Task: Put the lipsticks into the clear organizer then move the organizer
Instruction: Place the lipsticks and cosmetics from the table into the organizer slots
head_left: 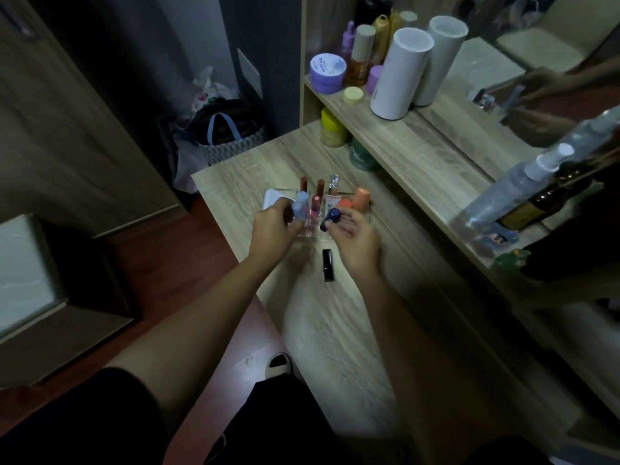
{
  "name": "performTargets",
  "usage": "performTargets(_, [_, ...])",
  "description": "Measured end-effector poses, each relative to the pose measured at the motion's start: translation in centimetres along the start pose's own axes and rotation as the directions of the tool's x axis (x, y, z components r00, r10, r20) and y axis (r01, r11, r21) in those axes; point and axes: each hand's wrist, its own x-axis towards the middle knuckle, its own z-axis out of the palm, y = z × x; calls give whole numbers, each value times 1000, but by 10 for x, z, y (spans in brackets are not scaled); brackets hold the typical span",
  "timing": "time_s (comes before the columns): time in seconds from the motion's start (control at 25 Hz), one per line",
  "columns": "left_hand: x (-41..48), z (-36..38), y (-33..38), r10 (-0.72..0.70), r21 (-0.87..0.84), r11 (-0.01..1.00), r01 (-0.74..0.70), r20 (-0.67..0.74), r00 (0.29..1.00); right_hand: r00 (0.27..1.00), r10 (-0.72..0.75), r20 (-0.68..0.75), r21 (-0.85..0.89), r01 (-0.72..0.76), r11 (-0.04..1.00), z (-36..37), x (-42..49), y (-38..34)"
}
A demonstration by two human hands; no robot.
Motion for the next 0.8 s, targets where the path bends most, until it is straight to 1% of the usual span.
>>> performTargets(0.08, [-2, 2, 0, -3, -2, 1000, 3, 10, 1000, 999, -37, 10, -8, 37, 999, 5, 0, 1])
performTargets(0.12, [18, 8, -12, -30, 4, 1000, 30, 28, 999, 999, -22, 24, -15, 22, 1000, 22, 21, 6])
performTargets(0.16, [47, 14, -27, -80, 20, 997, 79, 47, 996, 999, 29, 41, -8, -29, 1000, 45, 49, 12])
performTargets(0.32, [46, 14, -31, -24, 37, 999, 21, 75, 997, 998, -6, 61, 10, 6, 1000, 50, 48, 11])
performTargets(0.48, [42, 22, -35, 28, 116, 992, -41, 112, 993, 996, -2, 85, -37, 6, 999, 52, 43, 17])
performTargets(0.64, [42, 27, -37, 30, 138, 989, -49, 139, 990, 997, 35, 75, -67, -30, 997, 54, 44, 17])
performTargets(0.8, [42, 25, -38, 22, 146, 989, -38, 108, 994, 996, 12, 83, -78, -6, 997, 50, 45, 13])
